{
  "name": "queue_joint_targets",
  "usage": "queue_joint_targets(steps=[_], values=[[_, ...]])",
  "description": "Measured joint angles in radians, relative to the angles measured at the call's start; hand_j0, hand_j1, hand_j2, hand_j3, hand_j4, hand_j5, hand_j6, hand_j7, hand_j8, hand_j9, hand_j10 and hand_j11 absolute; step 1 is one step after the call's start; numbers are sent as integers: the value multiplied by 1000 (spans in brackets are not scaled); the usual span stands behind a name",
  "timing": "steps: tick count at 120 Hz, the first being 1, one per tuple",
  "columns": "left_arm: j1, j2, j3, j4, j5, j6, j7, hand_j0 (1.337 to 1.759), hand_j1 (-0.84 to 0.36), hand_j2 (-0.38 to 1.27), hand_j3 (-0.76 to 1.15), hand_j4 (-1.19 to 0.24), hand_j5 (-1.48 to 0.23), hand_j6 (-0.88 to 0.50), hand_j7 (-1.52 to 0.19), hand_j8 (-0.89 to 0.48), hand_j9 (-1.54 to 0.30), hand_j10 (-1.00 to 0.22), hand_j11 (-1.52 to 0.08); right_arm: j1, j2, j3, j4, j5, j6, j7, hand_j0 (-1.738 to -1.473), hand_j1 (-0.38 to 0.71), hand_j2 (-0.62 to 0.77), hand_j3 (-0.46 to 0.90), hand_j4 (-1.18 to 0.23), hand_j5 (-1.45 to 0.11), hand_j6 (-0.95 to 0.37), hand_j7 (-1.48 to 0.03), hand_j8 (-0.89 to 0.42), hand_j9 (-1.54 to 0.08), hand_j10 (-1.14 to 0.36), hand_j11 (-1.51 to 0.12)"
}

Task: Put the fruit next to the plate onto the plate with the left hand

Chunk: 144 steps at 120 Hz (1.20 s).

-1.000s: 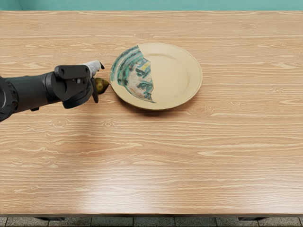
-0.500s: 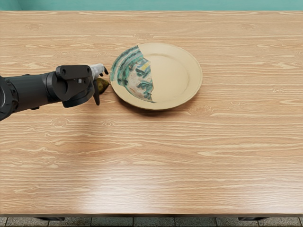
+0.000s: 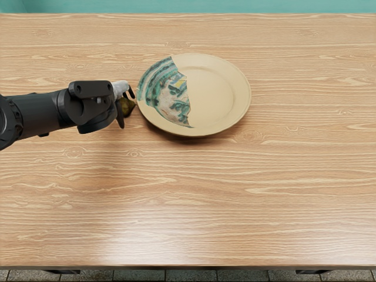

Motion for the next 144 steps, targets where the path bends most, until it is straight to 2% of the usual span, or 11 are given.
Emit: queue_joint_targets(steps=[35,53,64,74,88,100,114,124,144], values=[[3,0,2,1,-21,0,0,1658,-140,90,0,-438,-511,-353,-523,-370,-536,-422,-536,0,0,0,0,0,0,0,-1658,-349,0,0,0,0,0,0,0,0,0,0],[4,0,2,-1,-40,-1,0,1658,-222,103,0,-503,-602,-423,-614,-486,-625,-488,-625,0,0,0,0,0,0,0,-1658,-349,0,0,0,0,0,0,0,0,0,0],[6,0,1,-2,-56,-3,0,1657,-248,104,0,-522,-644,-416,-657,-495,-669,-518,-668,0,0,0,0,0,0,0,-1658,-349,0,0,0,0,0,0,0,0,0,0],[5,0,1,-3,-68,-8,1,1656,-263,184,0,-511,-707,-400,-724,-498,-737,-567,-736,0,0,0,0,0,0,0,-1658,-349,0,0,0,0,0,0,0,0,0,0],[-10,0,2,-9,-93,-54,3,1655,-281,354,0,-515,-873,-386,-897,-524,-910,-687,-909,0,0,0,0,0,0,0,-1658,-349,0,0,0,0,0,0,0,0,0,0],[-19,0,4,-11,-115,-78,4,1652,-333,421,0,-449,-967,-322,-987,-459,-1008,-751,-1006,0,0,0,0,0,0,0,-1658,-349,0,0,0,0,0,0,0,0,0,0],[-92,48,3,-47,-141,-113,4,1650,-353,414,0,-374,-1061,-257,-1067,-399,-1075,-789,-1075,0,0,0,0,0,0,0,-1658,-349,0,0,0,0,0,0,0,0,0,0],[-110,84,5,-84,-157,-130,4,1649,-350,418,0,-365,-1089,-244,-1102,-381,-1104,-809,-1104,0,0,0,0,0,0,0,-1658,-349,0,0,0,0,0,0,0,0,0,0],[-241,243,6,-195,-168,-161,15,1647,-334,375,0,-344,-1136,-245,-1151,-376,-1138,-832,-1136,0,0,0,0,0,0,0,-1658,-349,0,0,0,0,0,0,0,0,0,0]])
